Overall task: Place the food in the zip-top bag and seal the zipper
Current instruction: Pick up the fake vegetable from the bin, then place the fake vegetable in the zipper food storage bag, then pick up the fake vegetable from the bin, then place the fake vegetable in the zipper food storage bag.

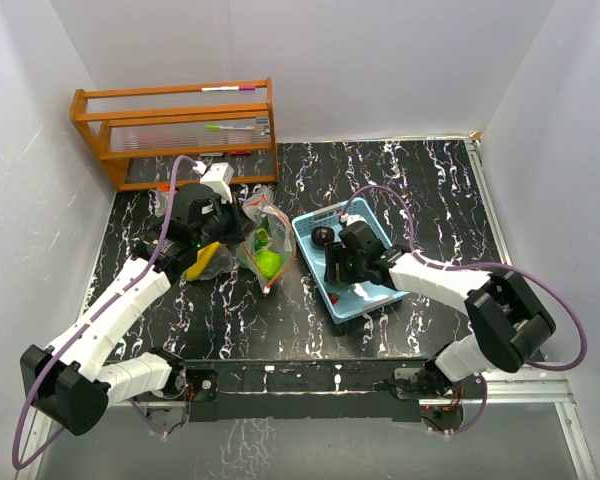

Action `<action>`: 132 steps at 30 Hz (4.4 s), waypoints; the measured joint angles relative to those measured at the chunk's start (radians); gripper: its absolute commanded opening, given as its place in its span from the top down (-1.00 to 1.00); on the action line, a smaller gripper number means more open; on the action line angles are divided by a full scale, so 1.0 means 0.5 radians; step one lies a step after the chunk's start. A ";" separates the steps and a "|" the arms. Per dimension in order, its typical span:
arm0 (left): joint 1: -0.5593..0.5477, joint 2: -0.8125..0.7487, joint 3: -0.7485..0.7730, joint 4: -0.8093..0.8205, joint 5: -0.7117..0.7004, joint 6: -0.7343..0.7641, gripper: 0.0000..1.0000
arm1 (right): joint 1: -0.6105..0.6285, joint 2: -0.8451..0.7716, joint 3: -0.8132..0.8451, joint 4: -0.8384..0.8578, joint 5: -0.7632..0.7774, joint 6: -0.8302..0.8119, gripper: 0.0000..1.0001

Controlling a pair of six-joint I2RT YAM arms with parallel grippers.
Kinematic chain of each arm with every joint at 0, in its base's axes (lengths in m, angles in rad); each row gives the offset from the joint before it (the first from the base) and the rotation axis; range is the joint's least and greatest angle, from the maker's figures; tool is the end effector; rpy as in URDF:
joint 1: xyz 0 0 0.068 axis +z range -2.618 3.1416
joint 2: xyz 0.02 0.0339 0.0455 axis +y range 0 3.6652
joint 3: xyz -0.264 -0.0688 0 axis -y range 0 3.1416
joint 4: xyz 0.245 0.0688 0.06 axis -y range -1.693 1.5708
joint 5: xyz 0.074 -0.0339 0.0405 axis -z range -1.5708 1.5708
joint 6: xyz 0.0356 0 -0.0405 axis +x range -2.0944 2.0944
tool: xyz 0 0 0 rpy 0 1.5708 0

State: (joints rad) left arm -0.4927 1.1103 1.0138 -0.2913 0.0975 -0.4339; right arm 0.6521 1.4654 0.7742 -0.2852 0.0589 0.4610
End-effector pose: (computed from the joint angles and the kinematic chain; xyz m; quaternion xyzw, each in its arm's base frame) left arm 0.2218 -0.1230 0.3447 0.0515 0.8280 -0.2851 0.4802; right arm 0.2243 0.1686 0.1753 -0.0826 0.9522 0.1307 0.2634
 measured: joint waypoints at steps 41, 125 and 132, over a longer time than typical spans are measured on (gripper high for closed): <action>0.030 0.056 -0.074 0.127 0.145 -0.076 1.00 | 0.341 0.018 0.513 0.711 -0.256 -0.227 0.09; 0.010 -0.125 -0.124 0.181 0.030 -0.190 1.00 | -0.156 -0.005 0.262 0.440 0.041 -0.283 0.37; 0.010 -0.080 -0.124 0.218 0.033 -0.188 1.00 | -0.143 -0.804 0.236 0.526 -0.476 -0.336 0.37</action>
State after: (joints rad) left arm -0.4877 1.0702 0.9516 -0.1822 0.1139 -0.5282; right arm 0.5808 1.0634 0.8921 -0.0219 -0.1791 0.2932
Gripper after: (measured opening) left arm 0.007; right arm 0.633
